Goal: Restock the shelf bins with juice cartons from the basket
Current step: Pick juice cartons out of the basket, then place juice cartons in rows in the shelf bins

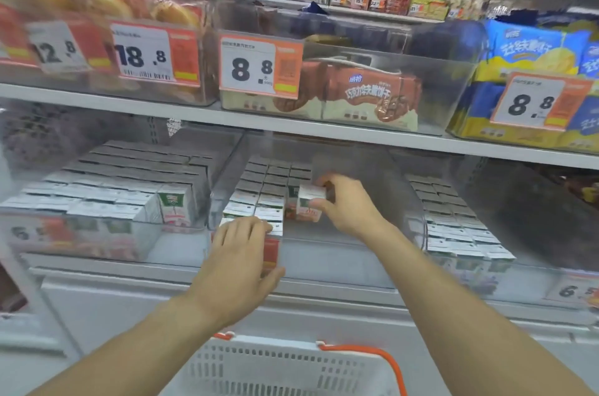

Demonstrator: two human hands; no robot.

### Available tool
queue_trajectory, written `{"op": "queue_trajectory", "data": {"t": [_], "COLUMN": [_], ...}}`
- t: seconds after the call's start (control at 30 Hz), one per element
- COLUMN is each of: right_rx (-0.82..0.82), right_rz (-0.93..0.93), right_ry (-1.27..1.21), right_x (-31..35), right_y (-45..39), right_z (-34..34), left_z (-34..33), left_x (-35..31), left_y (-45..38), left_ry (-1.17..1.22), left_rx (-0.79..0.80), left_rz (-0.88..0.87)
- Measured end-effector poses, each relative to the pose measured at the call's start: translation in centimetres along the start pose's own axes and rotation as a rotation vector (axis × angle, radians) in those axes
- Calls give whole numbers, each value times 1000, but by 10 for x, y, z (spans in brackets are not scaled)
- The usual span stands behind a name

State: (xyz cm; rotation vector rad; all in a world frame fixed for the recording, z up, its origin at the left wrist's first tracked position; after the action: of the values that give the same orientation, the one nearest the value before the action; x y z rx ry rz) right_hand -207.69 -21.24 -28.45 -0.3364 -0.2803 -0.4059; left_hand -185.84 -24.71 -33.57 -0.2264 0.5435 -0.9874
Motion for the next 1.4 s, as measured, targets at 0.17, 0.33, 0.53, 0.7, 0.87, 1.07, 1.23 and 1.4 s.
{"op": "queue_trajectory", "data": {"t": [0.17,0.33,0.53,0.7,0.87,1.07,1.23,1.4], "right_rx": [177,185,-33,160,752,1130,969,746], "right_rz": [-55,-116,-81,76,181,130,-54,-203], "right_ry": [58,11,-41,-483,-651,-230,-58,24], "right_x": [3,3,2,37,42,2,-42,-85], "right_y": [-31,-41,-18,25,82,161,188,213], "right_z": [-39,-39,8,47,39,-67,-161,-233], "left_z": [-2,-4,-5,15,18,-64,-137,-208], "left_x": [-2,-1,-1,-18,-35,15,62,101], "left_y": [3,1,1,-3,12,82,123,165], "left_ry": [-54,-56,-134,-50,317,-20,-101,-127], "left_rx": [-42,-60,-10,-41,276,954,1050,899], "left_rz": [-74,-79,-83,-204,-110,39,166,316]}}
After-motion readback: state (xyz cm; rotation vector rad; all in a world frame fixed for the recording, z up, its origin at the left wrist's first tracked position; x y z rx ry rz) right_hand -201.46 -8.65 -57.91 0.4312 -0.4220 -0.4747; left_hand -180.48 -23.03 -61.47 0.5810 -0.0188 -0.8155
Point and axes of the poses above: each hand's wrist, its own y-axis away from the middle knuckle, its own z-axis out of the back of the hand, x = y × z, the point moved 4 cm from there along -y, towards the middle knuckle, and after that the axes turned 11 degrees about y, right-handed, at the moved point
